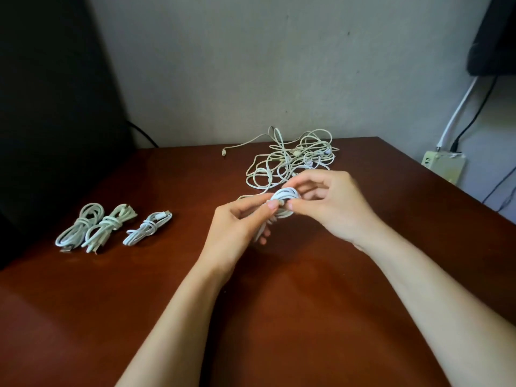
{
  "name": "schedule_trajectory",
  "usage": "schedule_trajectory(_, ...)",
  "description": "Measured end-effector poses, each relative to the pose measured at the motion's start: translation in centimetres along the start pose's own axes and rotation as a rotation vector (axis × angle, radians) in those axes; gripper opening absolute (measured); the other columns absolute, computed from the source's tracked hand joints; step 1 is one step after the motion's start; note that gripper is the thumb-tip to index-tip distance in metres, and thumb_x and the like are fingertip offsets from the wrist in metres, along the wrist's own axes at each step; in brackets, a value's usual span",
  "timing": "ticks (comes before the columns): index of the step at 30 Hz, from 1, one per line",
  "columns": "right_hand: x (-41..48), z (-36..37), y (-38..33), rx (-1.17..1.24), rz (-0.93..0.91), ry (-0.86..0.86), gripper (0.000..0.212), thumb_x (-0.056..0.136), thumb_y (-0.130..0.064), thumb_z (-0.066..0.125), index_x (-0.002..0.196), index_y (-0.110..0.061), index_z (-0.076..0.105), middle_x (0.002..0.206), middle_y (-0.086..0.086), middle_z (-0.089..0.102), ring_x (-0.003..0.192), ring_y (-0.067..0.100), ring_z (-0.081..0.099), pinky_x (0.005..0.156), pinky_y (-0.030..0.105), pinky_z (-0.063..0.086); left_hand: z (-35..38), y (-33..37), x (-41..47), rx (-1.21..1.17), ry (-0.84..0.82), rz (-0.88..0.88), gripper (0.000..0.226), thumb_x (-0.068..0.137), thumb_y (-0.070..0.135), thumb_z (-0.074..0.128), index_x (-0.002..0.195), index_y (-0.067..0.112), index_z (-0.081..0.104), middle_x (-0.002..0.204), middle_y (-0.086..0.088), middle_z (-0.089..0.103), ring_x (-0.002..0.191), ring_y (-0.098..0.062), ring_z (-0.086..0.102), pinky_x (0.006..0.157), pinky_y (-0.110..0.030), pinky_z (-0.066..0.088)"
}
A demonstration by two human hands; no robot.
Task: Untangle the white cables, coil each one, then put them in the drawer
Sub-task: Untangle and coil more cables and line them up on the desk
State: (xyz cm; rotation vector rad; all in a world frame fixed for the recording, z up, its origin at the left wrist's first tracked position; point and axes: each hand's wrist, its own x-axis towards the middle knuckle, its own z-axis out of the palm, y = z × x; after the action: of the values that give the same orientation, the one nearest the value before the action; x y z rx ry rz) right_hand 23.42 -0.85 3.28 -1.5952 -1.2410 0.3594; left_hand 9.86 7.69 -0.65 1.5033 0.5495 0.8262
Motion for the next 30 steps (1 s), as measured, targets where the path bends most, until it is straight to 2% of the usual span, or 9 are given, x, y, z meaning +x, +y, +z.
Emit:
schedule_trajectory(4, -0.2, 0.0, -0.2, -0.078, -0.029, -0.016, 0.028, 0.072, 0.002, 0.076, 0.082, -0.024, 0.073, 0.081, -0.005, 0.073, 0.068, 0.015, 0.067, 0.072, 0.026, 0.056, -0.3, 0.2, -0.1, -0.038, -0.137, -0.126, 0.034, 0.075, 0.035, 0.064, 0.094, 0.010, 0.075, 0.080, -0.007, 0.070, 0.051, -0.010, 0.051, 0.047, -0.018, 0.042)
schedule_trajectory(8, -0.4, 0.1, -0.5, -0.203, -0.012, 0.000, 0.024, 0.070, -0.001, 0.077, 0.085, -0.020, 0.076, 0.071, -0.017, 0.067, 0.057, -0.007, 0.060, 0.060, 0.005, 0.045, -0.3, 0.0, -0.2, -0.022, -0.179, -0.139, 0.032, 0.077, 0.032, 0.065, 0.092, 0.006, 0.074, 0.085, -0.009, 0.071, 0.052, -0.011, 0.050, 0.048, -0.018, 0.041)
schedule_trajectory(11, -0.5, -0.4, -0.9, -0.205, -0.011, -0.026, 0.025, 0.069, 0.000, 0.079, 0.086, -0.019, 0.076, 0.072, -0.017, 0.068, 0.056, -0.009, 0.060, 0.062, 0.005, 0.047, -0.2, 0.1, -0.3, 0.029, -0.143, -0.076, 0.021, 0.084, 0.024, 0.066, 0.092, 0.005, 0.074, 0.080, -0.009, 0.069, 0.052, -0.012, 0.047, 0.047, -0.019, 0.039)
schedule_trajectory(14, -0.5, -0.6, -1.0, -0.097, 0.022, -0.102, 0.031, 0.068, 0.004, 0.078, 0.090, -0.018, 0.075, 0.082, -0.005, 0.073, 0.055, -0.004, 0.060, 0.065, 0.011, 0.050, -0.2, -0.1, -0.2, 0.084, -0.057, 0.004, 0.015, 0.086, 0.020, 0.067, 0.088, 0.007, 0.075, 0.072, -0.007, 0.067, 0.049, -0.009, 0.043, 0.046, -0.018, 0.035)
schedule_trajectory(17, -0.6, -0.2, -1.0, -0.021, 0.044, -0.118, 0.034, 0.070, 0.006, 0.076, 0.093, -0.019, 0.074, 0.085, -0.002, 0.073, 0.066, 0.006, 0.064, 0.073, 0.021, 0.056, -0.4, -0.5, 0.0, 0.147, 0.031, 0.067, 0.013, 0.085, 0.018, 0.069, 0.083, 0.007, 0.076, 0.063, 0.003, 0.064, 0.048, -0.002, 0.042, 0.048, -0.015, 0.032)
schedule_trajectory(21, -0.7, 0.3, -1.1, 0.078, 0.044, -0.118, 0.034, 0.074, 0.007, 0.072, 0.097, -0.019, 0.072, 0.090, -0.001, 0.074, 0.074, 0.016, 0.065, 0.079, 0.027, 0.057, -0.4, -0.7, 0.1, 0.285, 0.123, 0.191, 0.011, 0.086, 0.019, 0.069, 0.084, 0.011, 0.076, 0.070, 0.007, 0.070, 0.062, 0.002, 0.055, 0.059, -0.015, 0.041)
schedule_trajectory(25, -0.5, 0.7, -1.0, 0.358, 0.136, -0.070, 0.022, 0.080, 0.000, 0.070, 0.097, -0.013, 0.070, 0.093, 0.006, 0.072, 0.080, 0.013, 0.067, 0.066, 0.018, 0.056, -0.1, -0.2, 0.0, 0.075, 0.042, 0.126, 0.016, 0.093, 0.020, 0.058, 0.087, 0.011, 0.070, 0.062, 0.010, 0.063, 0.048, 0.001, 0.044, 0.046, -0.012, 0.031)
schedule_trajectory(27, -0.3, 0.7, -0.8, 0.423, 0.177, -0.046, 0.017, 0.082, -0.004, 0.069, 0.098, -0.011, 0.068, 0.090, 0.005, 0.069, 0.074, 0.010, 0.067, 0.065, 0.017, 0.054, 0.2, 0.1, -0.2, -0.022, -0.007, 0.083, 0.018, 0.094, 0.024, 0.055, 0.090, 0.013, 0.069, 0.068, 0.004, 0.063, 0.050, -0.008, 0.038, 0.046, -0.018, 0.027)
schedule_trajectory(30, -0.1, 1.1, -0.4, 0.512, 0.248, -0.093, 0.017, 0.084, -0.016, 0.065, 0.099, -0.007, 0.065, 0.084, 0.006, 0.065, 0.067, 0.010, 0.063, 0.065, 0.018, 0.051, 0.5, 0.3, -0.3, -0.131, -0.065, 0.036, 0.020, 0.094, 0.028, 0.052, 0.096, 0.014, 0.067, 0.076, -0.003, 0.058, 0.053, -0.010, 0.038, 0.047, -0.020, 0.030)
